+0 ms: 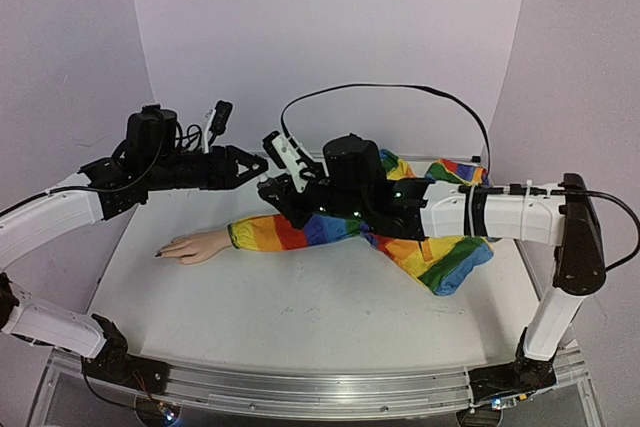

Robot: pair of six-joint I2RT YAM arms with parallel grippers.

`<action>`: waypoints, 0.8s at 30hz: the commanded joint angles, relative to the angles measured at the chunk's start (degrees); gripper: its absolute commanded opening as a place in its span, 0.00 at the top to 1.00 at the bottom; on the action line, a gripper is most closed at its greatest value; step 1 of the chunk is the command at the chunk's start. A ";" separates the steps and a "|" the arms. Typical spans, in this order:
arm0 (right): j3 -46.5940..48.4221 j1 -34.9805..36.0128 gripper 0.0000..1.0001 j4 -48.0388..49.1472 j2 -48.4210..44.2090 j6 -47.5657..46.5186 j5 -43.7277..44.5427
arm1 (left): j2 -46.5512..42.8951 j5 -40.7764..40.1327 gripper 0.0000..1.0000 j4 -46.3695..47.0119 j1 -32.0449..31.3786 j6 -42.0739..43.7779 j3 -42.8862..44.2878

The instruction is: Paint the nails

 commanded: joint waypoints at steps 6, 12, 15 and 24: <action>5.02 0.29 1.00 2.74 1.39 0.35 1.14 | 0.81 2.07 0.81 2.70 -0.14 0.50 2.62; 4.97 0.31 1.00 3.46 1.26 1.39 -1.47 | 0.97 5.48 0.96 2.71 -0.84 2.88 2.12; 4.17 -0.86 1.00 4.17 -0.55 1.96 -10.46 | 1.12 15.90 1.00 2.75 -1.12 8.51 2.60; -0.34 -5.29 1.00 29.86 -3.92 20.99 -76.66 | -2.38 53.27 1.00 2.70 -10.02 26.85 4.58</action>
